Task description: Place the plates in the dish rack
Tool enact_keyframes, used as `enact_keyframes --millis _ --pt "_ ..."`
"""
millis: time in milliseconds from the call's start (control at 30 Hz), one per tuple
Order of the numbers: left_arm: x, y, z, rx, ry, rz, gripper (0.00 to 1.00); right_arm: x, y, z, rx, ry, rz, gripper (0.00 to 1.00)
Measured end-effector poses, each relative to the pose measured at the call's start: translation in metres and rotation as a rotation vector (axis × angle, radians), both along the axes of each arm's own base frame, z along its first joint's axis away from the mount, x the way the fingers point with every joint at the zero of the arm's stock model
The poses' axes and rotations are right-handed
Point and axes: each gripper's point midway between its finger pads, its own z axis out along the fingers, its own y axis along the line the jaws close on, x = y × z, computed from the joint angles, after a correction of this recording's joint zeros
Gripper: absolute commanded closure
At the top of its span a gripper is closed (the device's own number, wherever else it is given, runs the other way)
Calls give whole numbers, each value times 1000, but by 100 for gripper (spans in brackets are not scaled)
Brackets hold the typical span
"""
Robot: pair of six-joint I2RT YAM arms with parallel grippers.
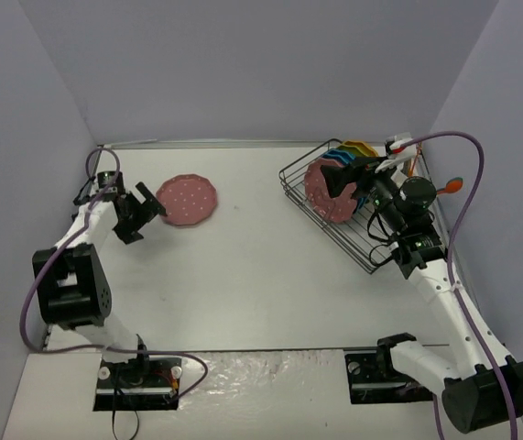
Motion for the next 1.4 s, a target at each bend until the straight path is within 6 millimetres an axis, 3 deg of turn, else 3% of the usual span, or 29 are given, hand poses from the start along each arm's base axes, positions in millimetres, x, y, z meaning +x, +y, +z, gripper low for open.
enact_keyframes --millis 133,367,433,600,767,933,1000,1267,1400 --pt "43 3 -7 -15 -2 27 14 -14 20 -28 117 93 90 0" --pt "80 8 -27 -7 50 51 33 -28 41 -59 180 190 179 0" --pt "87 9 -35 1 62 53 43 -31 45 -63 189 201 198 0" --pt "85 9 -57 17 126 48 53 -36 55 -63 190 198 236 0" --pt "92 7 -60 35 131 38 65 -45 71 -67 161 200 287 0" --pt "98 1 -62 50 129 15 87 -50 87 -76 142 222 327 0" --pt "100 0 -60 56 125 11 100 -52 94 -80 138 235 343 0" --pt "98 -5 -59 35 108 4 100 -55 128 -105 170 331 395 0" --pt "69 -18 -56 -26 109 16 100 -58 151 -126 226 414 404 0"
